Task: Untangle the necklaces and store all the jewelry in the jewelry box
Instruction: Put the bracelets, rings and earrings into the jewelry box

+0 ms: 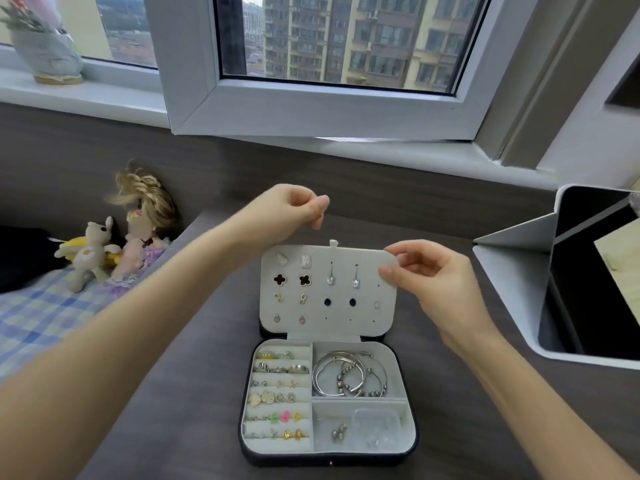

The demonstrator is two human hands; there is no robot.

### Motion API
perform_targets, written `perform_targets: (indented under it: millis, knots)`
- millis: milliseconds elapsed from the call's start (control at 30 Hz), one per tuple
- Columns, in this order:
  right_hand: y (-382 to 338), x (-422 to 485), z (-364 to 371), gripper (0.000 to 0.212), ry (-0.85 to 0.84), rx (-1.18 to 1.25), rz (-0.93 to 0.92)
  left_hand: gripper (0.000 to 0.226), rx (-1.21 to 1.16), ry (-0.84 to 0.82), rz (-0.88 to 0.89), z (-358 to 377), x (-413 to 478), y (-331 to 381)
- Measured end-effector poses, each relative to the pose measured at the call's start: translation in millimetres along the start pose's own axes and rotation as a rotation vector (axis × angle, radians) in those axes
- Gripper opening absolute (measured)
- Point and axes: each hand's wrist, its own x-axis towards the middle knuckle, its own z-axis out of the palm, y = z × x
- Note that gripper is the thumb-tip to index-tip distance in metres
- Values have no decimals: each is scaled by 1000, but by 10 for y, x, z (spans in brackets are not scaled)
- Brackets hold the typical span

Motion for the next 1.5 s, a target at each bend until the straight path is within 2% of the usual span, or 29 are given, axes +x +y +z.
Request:
perform_targets:
  millis: [133, 233, 400, 467, 667, 867, 1167, 1500]
  knots:
    - [-50, -329, -59, 21, -1, -46, -190, 36, -3, -324, 8, -32, 7, 121]
    - [13, -485, -86, 19, 17, -170, -327, 36, 38, -541, 6, 124, -29, 178]
    - [156, -607, -124, 18, 26, -287, -538, 36, -41, -838, -7, 360, -98, 222]
    - [195, -628, -126, 18, 39, -308, -592, 34, -66, -901, -14, 443, -122, 215]
    - [257, -665, -118, 18, 74, -323, -691, 31, -135, -953, -54, 613, -195, 173]
    - [300, -668, -120, 18, 79, -327, -726, 28, -202, -939, -73, 662, -232, 145]
    - [298, -656, -128, 17, 64, -302, -702, 32, -197, -900, -31, 648, -250, 159]
    - [294, -666, -122, 16, 68, -297, -694, 34, -143, -981, -11, 626, -233, 198]
